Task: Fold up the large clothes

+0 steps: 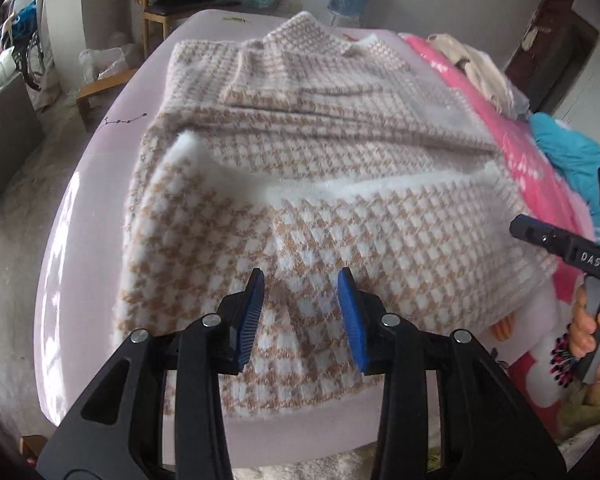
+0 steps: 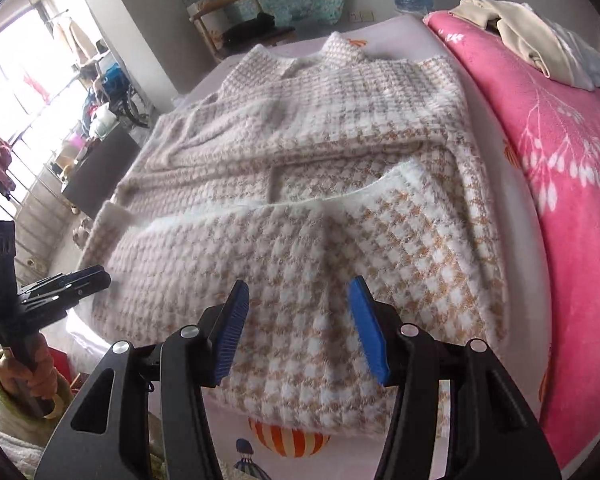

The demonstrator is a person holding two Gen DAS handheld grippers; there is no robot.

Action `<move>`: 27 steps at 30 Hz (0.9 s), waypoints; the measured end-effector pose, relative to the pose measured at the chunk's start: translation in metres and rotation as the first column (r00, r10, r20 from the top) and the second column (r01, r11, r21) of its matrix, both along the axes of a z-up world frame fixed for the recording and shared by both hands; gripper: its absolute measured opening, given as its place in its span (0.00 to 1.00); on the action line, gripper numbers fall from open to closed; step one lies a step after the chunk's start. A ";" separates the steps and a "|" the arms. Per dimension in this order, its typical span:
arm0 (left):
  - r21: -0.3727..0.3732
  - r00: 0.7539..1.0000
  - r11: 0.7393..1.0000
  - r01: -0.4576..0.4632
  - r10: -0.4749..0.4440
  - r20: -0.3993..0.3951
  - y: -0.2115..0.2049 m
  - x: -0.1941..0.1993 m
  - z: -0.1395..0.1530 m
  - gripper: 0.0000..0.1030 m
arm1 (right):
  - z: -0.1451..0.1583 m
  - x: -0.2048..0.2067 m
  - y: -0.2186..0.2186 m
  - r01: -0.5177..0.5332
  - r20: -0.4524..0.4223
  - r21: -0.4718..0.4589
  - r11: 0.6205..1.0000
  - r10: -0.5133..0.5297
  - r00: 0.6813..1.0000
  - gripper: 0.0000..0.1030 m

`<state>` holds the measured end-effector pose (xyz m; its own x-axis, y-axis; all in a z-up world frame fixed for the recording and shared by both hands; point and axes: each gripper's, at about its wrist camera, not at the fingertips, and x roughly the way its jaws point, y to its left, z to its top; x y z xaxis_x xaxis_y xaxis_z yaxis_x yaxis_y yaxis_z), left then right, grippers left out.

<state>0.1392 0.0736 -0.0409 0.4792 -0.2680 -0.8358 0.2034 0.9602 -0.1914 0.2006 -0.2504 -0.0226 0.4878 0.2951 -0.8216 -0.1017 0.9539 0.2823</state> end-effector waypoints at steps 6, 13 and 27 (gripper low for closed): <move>0.019 1.000 0.999 -0.027 0.027 0.012 0.004 0.006 -0.010 0.19 | -0.022 0.003 0.000 -0.022 -0.046 0.014 1.000 0.022 0.999 0.18; 0.056 0.997 0.998 0.030 -0.033 0.065 -0.010 0.005 -0.003 0.03 | -0.001 -0.006 0.014 -0.053 0.000 -0.061 0.997 0.053 0.999 0.05; -0.044 0.996 0.999 -0.002 0.006 0.089 0.022 0.011 0.005 0.17 | -0.002 0.006 -0.018 -0.018 -0.018 0.025 1.000 0.019 1.000 0.44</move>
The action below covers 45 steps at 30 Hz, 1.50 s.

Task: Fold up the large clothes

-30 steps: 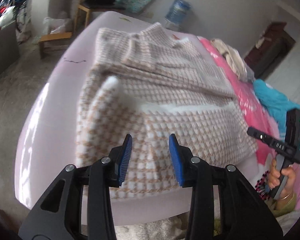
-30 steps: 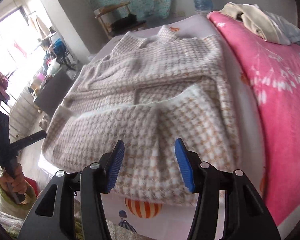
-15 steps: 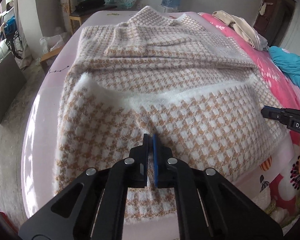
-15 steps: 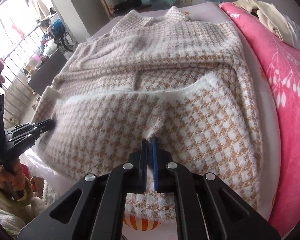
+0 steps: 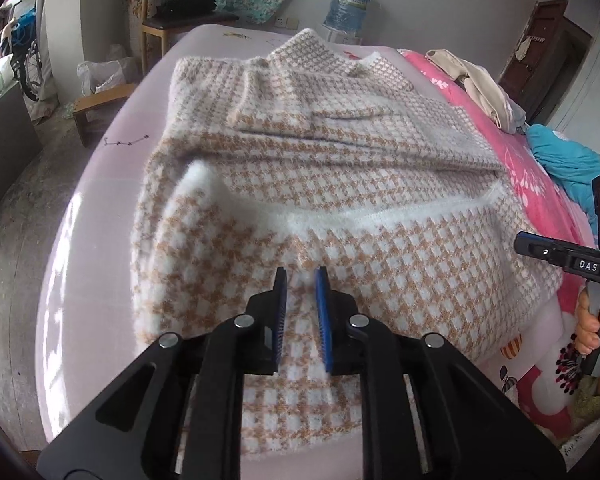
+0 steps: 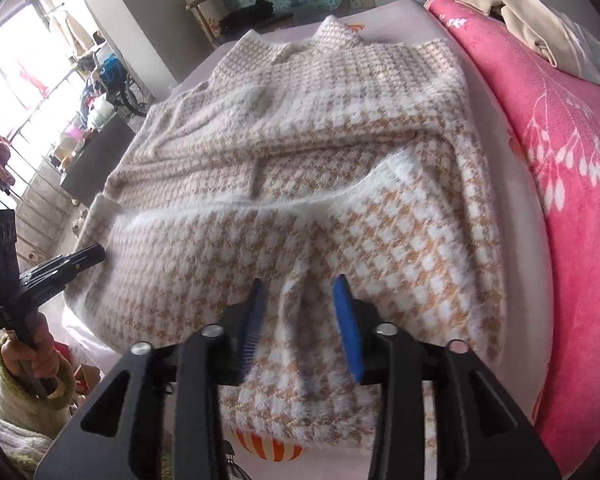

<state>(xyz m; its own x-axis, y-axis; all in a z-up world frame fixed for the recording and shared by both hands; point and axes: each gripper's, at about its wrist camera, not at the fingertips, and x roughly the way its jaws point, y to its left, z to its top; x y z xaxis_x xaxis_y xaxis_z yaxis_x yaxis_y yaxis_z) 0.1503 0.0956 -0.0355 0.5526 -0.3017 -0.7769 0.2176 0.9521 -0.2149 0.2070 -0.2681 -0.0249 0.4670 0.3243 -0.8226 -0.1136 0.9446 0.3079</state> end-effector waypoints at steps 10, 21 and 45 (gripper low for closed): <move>0.051 0.993 0.992 -0.112 0.109 0.047 0.050 0.028 0.015 0.40 | 0.001 0.042 -0.045 0.058 -0.001 -0.019 0.998 -0.058 0.998 0.53; 0.002 0.999 0.999 -0.044 0.044 -0.009 0.044 0.047 0.001 0.42 | -0.021 0.064 -0.064 0.026 -0.087 0.106 0.994 -0.017 0.996 0.53; 0.226 0.964 0.969 -0.102 0.040 0.263 0.006 0.064 0.052 0.09 | 0.046 0.057 -0.037 0.065 0.200 -0.146 0.987 -0.034 0.979 0.08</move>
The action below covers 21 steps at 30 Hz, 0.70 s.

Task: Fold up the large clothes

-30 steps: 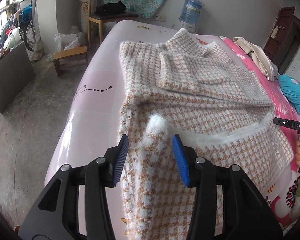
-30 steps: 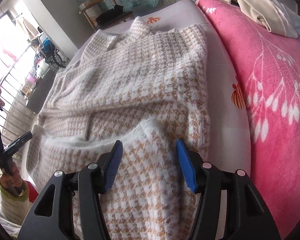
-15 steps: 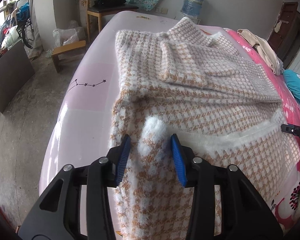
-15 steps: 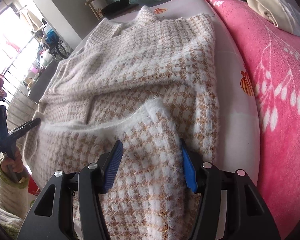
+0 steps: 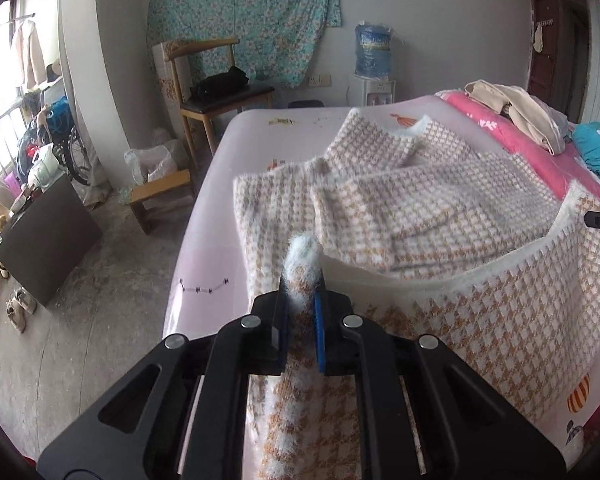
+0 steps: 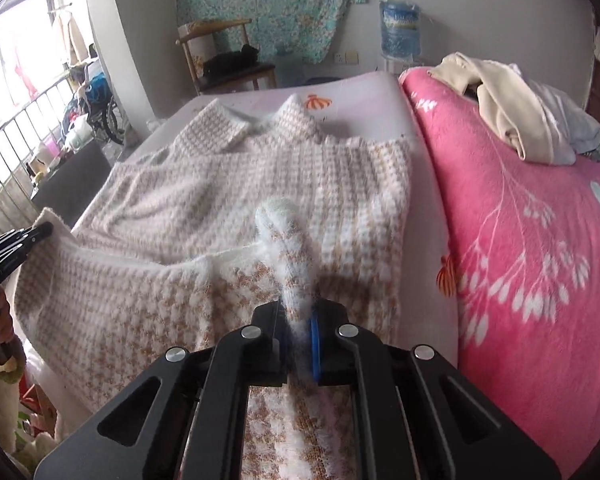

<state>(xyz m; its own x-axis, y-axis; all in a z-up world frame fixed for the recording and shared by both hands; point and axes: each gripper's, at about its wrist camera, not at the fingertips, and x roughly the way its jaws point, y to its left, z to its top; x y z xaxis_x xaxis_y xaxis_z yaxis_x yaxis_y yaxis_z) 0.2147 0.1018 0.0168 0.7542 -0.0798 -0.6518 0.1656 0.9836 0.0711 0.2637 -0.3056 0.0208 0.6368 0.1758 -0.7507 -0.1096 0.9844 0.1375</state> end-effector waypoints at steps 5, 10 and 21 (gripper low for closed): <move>0.019 0.999 1.000 0.001 0.000 -0.041 -0.003 0.025 -0.018 0.09 | -0.010 0.019 -0.001 0.029 -0.017 0.016 0.999 -0.029 0.999 0.08; 0.017 0.993 1.000 -0.006 0.008 -0.115 -0.001 0.038 -0.061 0.10 | -0.062 0.035 -0.003 0.045 -0.131 0.038 0.998 -0.040 0.991 0.08; 0.007 0.999 1.000 -0.017 0.017 0.033 0.009 -0.008 -0.010 0.26 | -0.007 -0.005 -0.011 0.103 -0.003 0.035 0.994 -0.103 0.995 0.49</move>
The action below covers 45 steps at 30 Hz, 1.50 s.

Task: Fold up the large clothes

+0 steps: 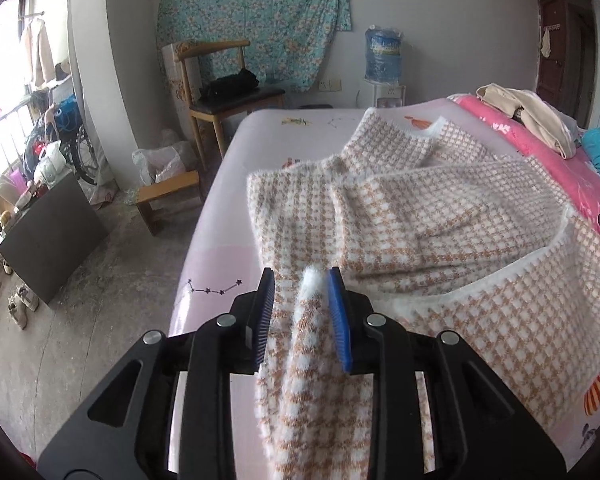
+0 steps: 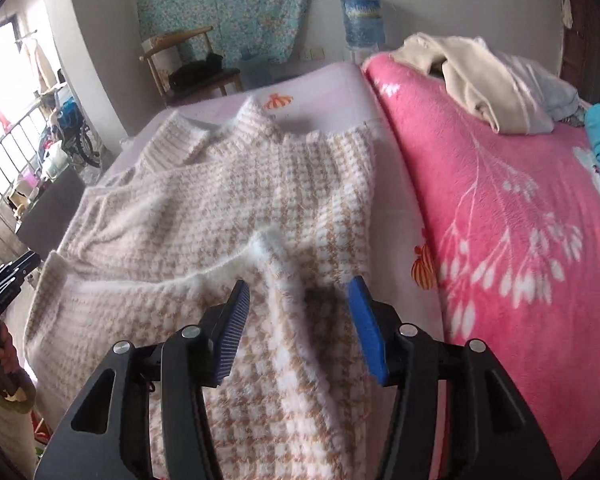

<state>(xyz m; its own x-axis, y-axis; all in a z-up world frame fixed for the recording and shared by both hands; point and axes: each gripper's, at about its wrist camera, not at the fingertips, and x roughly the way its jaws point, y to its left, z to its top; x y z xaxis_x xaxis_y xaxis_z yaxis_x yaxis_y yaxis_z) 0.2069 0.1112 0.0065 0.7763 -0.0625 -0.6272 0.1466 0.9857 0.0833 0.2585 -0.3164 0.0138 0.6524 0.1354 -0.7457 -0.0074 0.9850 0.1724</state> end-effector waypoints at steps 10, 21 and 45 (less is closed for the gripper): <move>-0.215 0.905 0.903 0.371 -0.404 -0.136 -0.076 -0.101 -0.025 0.26 | -0.017 -0.081 0.116 -0.425 -0.009 0.009 0.905 0.425 0.905 0.30; -0.182 0.928 0.925 0.334 -0.357 -0.110 -0.082 -0.097 -0.040 0.27 | -0.029 -0.082 0.144 -0.427 -0.035 -0.049 0.903 0.426 0.904 0.15; -0.309 0.974 0.951 0.017 -0.085 -0.209 -0.006 -0.017 -0.060 0.30 | -0.039 -0.003 0.120 -0.212 -0.061 -0.041 0.976 0.210 0.976 0.10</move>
<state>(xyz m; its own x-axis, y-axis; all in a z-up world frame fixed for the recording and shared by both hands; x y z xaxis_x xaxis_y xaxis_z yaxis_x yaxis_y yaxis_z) 0.1899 0.1052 -0.0538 0.6139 -0.3117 -0.7253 0.1779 0.9497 -0.2576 0.2559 -0.1962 -0.0252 0.5700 0.2293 -0.7890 -0.2077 0.9693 0.1316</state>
